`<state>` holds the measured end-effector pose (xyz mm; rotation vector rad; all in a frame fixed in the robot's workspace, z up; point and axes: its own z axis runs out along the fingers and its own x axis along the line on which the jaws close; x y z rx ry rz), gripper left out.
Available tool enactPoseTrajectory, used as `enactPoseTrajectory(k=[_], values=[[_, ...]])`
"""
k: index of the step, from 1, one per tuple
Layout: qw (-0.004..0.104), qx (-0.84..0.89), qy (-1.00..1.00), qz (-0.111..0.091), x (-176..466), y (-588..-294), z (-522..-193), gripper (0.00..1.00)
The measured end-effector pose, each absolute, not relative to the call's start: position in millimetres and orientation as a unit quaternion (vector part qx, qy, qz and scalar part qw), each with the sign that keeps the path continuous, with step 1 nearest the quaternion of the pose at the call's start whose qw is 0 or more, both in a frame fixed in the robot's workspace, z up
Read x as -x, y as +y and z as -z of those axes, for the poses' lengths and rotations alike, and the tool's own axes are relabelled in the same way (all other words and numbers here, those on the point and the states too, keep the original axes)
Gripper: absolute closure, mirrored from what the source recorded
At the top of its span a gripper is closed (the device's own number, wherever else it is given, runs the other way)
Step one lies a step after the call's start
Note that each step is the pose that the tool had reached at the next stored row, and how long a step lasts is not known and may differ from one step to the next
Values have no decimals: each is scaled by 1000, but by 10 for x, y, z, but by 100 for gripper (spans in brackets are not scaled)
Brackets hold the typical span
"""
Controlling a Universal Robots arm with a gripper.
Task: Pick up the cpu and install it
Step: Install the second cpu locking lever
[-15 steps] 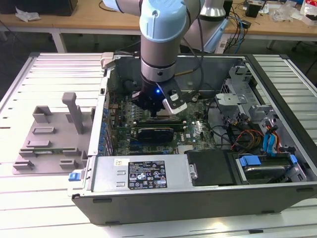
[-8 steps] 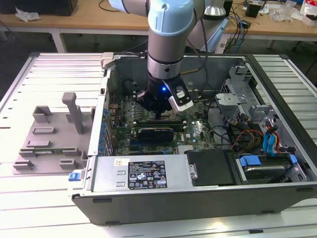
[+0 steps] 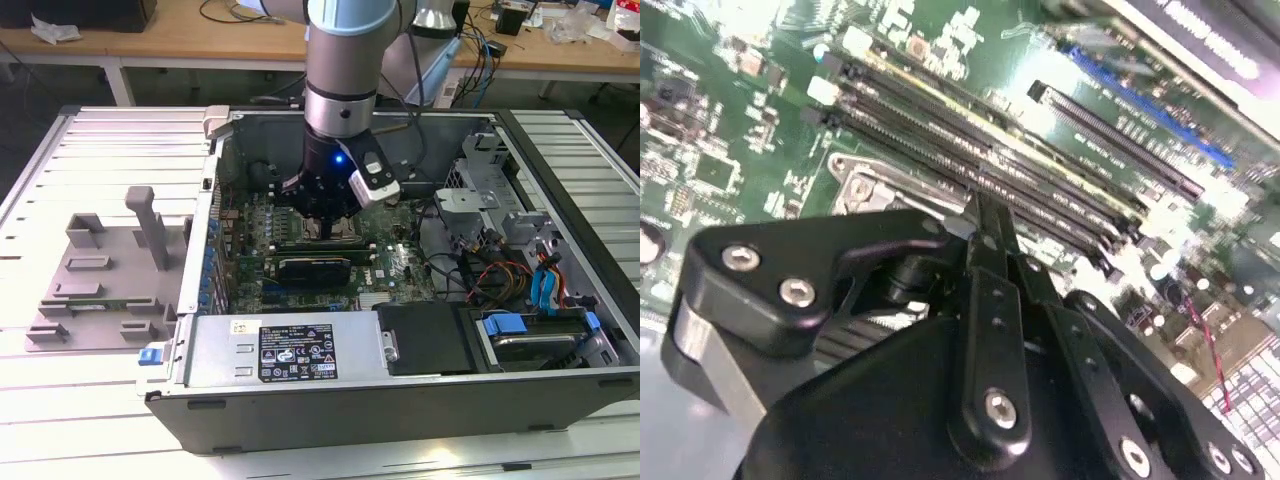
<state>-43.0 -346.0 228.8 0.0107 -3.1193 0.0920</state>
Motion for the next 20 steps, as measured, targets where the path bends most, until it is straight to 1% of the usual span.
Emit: enactPoseTrajectory(k=[1, 3, 5, 6, 12, 20], values=[[10, -4, -1000, -28, 429, -3452, -2324, 89], [10, -3, -1000, -8, 430, -3451, -2326, 89], [10, -3, -1000, 1, 430, -3451, -2355, 89], [10, -3, -1000, 2, 430, -3450, -2383, 89], [10, -3, -1000, 3, 429, -3440, -2814, 89], [10, -3, -1000, 3, 430, -3440, -2839, 89]])
